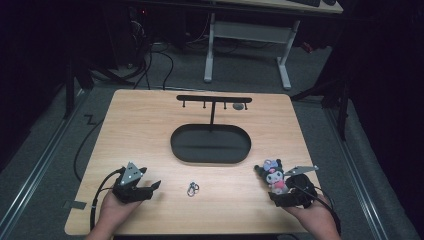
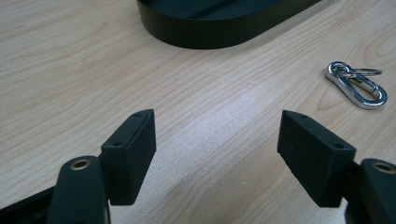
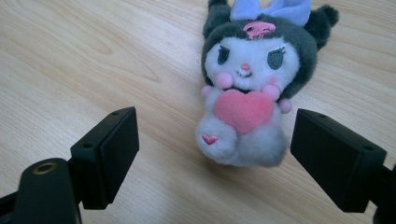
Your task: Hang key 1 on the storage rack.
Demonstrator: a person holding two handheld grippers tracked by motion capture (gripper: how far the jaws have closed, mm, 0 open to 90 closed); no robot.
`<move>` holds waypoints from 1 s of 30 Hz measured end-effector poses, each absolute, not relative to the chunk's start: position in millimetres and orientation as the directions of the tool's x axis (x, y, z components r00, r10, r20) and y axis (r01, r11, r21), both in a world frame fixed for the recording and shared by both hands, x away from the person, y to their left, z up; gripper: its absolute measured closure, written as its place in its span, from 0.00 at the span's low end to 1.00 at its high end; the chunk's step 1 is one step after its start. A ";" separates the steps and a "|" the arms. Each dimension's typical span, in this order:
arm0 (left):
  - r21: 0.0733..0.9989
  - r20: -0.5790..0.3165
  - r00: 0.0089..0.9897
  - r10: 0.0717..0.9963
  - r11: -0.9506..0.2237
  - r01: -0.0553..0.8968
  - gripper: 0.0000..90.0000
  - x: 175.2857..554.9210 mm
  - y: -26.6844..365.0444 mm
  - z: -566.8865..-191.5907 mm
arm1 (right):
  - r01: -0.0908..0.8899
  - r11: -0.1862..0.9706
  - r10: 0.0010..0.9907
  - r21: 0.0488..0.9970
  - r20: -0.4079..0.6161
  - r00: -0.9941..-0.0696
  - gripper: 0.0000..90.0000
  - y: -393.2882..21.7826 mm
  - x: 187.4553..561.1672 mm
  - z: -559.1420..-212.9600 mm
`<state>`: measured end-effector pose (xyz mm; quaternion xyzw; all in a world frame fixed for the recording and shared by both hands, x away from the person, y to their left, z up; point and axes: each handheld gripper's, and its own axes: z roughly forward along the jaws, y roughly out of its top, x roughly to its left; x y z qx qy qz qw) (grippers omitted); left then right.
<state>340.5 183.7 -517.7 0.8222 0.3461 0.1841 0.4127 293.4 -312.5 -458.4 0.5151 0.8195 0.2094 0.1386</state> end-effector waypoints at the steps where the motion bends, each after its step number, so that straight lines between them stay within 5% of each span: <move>1: 0.806 0.017 0.693 0.721 -0.420 0.417 0.32 340.5 183.7 -517.7 | 0.791 0.386 0.902 0.475 -0.015 -0.431 0.17 -312.3 294.6 -457.3; 30: 0.801 0.023 0.718 0.695 -0.442 0.403 0.32 339.6 181.8 -517.5 | 0.883 0.444 0.895 0.149 -0.028 -0.445 0.23 -299.4 346.3 -459.8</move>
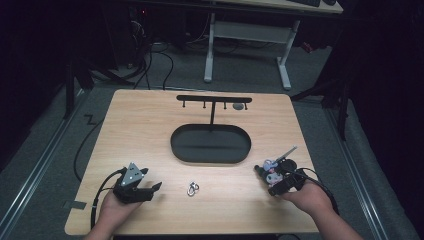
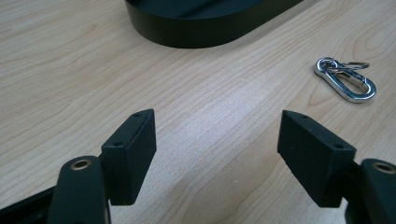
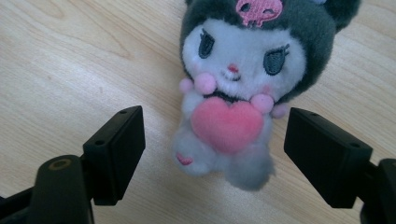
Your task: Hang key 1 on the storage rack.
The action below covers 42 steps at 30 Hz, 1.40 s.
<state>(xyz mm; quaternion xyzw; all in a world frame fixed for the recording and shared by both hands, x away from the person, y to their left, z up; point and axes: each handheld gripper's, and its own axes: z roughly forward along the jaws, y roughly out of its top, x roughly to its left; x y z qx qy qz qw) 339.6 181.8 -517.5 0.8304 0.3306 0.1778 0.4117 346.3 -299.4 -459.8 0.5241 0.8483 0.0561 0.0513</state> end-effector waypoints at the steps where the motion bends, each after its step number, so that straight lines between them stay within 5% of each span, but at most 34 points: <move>1: 0.801 0.023 0.718 0.695 -0.442 0.403 0.32 339.6 181.8 -517.5 | 0.883 0.444 0.895 0.149 -0.028 -0.445 0.23 -299.4 346.3 -459.8; 8: 0.801 0.028 0.722 0.691 -0.447 0.397 0.32 339.4 180.6 -517.7 | 0.900 0.417 0.907 0.125 0.016 -0.422 0.25 -300.9 356.3 -472.7; 23: 0.798 0.032 0.732 0.680 -0.458 0.391 0.32 338.0 179.3 -518.4 | 0.905 0.410 0.909 0.117 0.026 -0.415 0.52 -298.8 359.5 -478.7; 42: 0.798 0.033 0.741 0.671 -0.464 0.385 0.32 337.1 178.1 -518.6 | 0.877 0.454 0.875 0.156 0.106 -0.472 0.54 -286.5 360.1 -431.0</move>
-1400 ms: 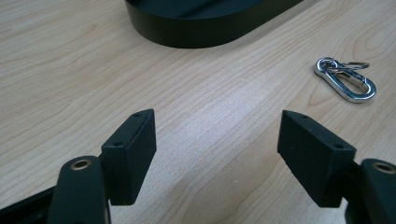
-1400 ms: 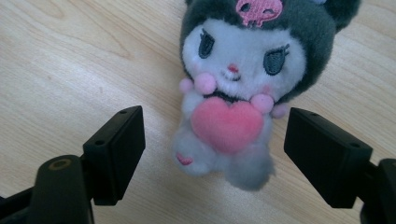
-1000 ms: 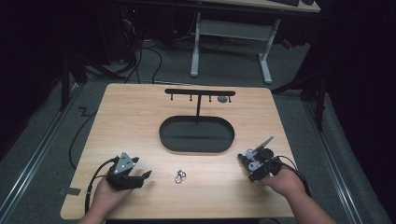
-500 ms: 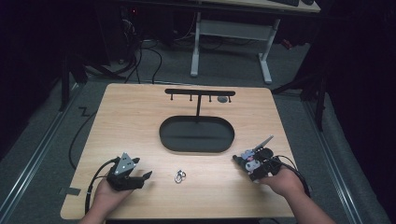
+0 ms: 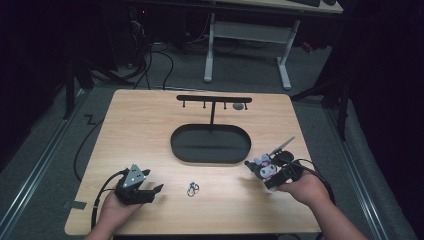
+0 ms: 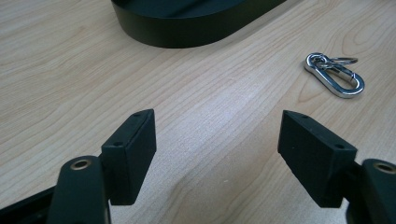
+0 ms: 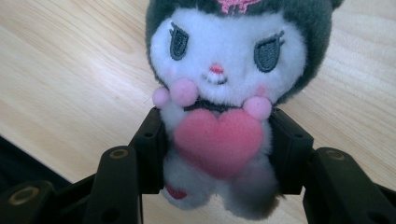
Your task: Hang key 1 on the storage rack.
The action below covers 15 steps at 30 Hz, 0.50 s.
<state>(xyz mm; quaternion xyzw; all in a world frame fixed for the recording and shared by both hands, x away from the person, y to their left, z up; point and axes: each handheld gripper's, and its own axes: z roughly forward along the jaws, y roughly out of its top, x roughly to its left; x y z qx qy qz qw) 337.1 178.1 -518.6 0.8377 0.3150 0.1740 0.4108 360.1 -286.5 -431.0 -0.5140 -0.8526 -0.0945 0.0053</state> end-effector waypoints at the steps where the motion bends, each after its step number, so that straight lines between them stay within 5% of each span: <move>1: 0.799 0.033 0.741 0.670 -0.463 0.383 0.32 337.1 178.0 -518.7 | 0.877 0.454 0.875 0.156 0.106 -0.472 0.54 -286.5 360.1 -431.0; 15: 0.802 0.037 0.744 0.667 -0.464 0.377 0.32 336.8 177.0 -518.3 | 0.867 0.470 0.859 0.167 0.141 -0.493 0.54 -279.9 363.2 -400.4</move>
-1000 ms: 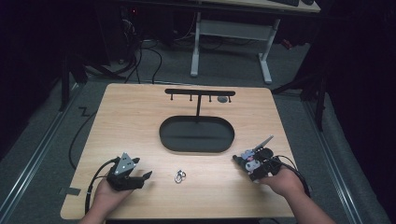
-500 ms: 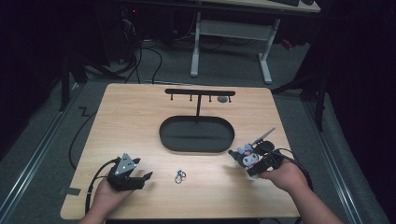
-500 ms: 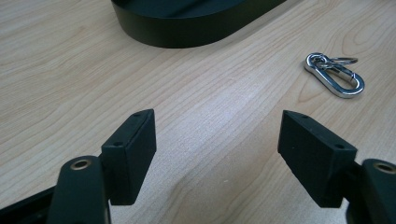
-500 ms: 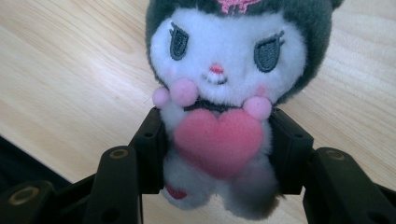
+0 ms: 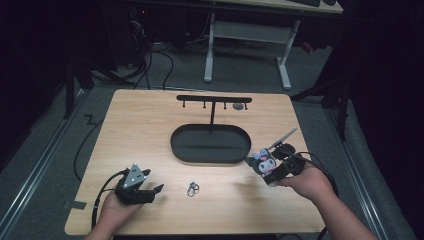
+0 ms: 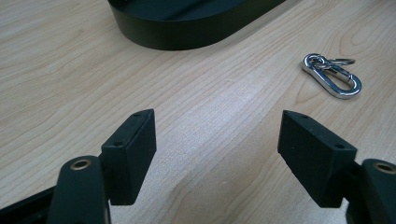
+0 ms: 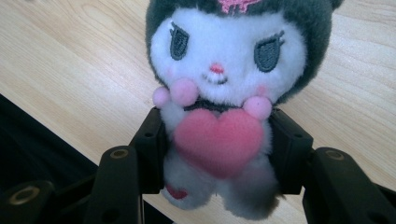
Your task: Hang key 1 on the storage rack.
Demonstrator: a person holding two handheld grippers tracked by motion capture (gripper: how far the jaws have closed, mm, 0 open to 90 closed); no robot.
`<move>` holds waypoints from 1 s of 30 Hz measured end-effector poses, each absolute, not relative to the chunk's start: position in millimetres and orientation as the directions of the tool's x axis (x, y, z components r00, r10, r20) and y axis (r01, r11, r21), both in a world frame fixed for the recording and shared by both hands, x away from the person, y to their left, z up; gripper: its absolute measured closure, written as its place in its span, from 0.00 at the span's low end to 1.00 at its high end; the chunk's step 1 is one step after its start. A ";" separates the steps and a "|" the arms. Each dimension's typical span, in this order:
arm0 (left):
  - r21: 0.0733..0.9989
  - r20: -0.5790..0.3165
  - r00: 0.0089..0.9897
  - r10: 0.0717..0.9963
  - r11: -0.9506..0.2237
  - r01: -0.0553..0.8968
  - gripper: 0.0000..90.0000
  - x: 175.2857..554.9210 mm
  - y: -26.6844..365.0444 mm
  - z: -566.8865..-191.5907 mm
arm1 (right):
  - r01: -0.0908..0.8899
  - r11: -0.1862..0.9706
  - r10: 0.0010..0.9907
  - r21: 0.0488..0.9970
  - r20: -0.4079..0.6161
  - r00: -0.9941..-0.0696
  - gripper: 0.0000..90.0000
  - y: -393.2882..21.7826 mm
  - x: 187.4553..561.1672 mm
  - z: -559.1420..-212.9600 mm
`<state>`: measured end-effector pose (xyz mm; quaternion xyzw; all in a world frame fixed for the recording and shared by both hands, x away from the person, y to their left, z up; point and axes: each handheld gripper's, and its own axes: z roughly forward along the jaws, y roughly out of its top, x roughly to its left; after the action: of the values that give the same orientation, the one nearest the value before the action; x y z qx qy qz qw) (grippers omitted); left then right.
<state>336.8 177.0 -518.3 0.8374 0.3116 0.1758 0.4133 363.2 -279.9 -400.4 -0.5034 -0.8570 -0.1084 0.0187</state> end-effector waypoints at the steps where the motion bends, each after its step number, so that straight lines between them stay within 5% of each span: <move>1: 0.799 0.035 0.746 0.665 -0.467 0.379 0.32 337.1 176.7 -518.5 | 0.868 0.467 0.861 0.166 0.139 -0.490 0.54 -278.7 364.7 -398.5; 30: 0.803 0.046 0.752 0.657 -0.472 0.364 0.32 335.9 176.8 -516.9 | 0.865 0.456 0.865 0.208 0.123 -0.486 0.54 -255.0 410.2 -348.9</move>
<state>335.9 176.8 -516.9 0.8393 0.3041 0.1773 0.4143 410.2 -255.0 -348.9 -0.5070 -0.8533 -0.1218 -0.0004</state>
